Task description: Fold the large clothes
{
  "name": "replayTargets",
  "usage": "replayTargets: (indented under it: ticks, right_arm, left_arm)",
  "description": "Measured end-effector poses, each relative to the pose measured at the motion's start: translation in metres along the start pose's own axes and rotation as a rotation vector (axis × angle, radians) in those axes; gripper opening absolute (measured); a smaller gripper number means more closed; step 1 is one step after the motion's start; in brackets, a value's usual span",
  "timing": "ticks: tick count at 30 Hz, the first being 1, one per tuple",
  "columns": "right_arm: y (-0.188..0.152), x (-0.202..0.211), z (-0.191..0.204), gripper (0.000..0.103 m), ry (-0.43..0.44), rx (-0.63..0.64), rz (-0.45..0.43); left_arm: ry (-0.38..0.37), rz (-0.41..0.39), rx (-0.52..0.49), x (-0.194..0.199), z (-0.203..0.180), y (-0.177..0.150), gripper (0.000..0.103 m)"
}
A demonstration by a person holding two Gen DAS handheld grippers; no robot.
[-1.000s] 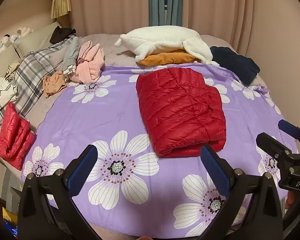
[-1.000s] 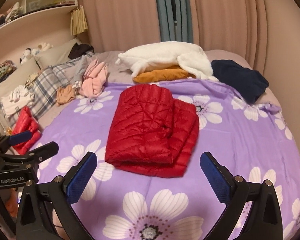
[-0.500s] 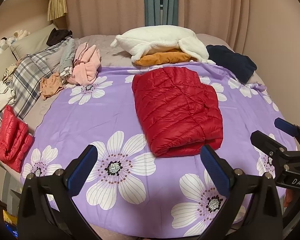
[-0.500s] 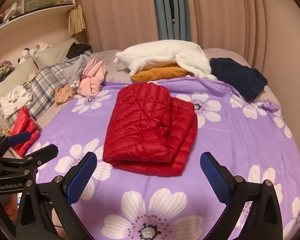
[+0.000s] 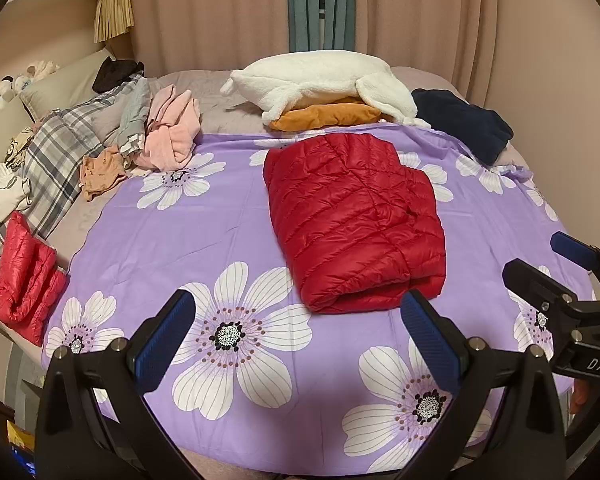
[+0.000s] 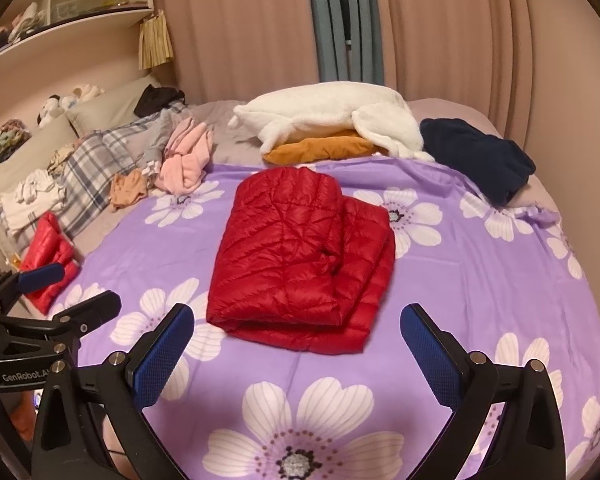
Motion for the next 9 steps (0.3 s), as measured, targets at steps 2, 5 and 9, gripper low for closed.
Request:
replayTargets:
  ticks: [2, 5, 9]
  right_arm:
    - [0.0001, -0.0004, -0.0002, 0.102, 0.001, 0.000, 0.002]
    - [0.0000, -0.0002, 0.0000, 0.102, -0.001, -0.002, 0.002]
    - [0.0002, 0.0005, -0.0007, 0.102, -0.001, -0.003, 0.003]
  left_arm:
    - [0.000, 0.001, -0.002, -0.0003, -0.0003, 0.0001, 0.103]
    - [0.002, 0.001, 0.000, 0.0002, -0.0003, -0.0002, 0.103]
    - [0.003, 0.003, 0.001, -0.0005, -0.0003, -0.0017, 0.103]
Point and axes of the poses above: each gripper's, at about its wrist camera, not at the fingertips, and x roughly against the way its jaws point, z to its left, y to its top, the point moved 7 cm from there along -x, roughly the way its jaws point, and after that the axes turned 10 degrees about -x, right-handed, at the moved point
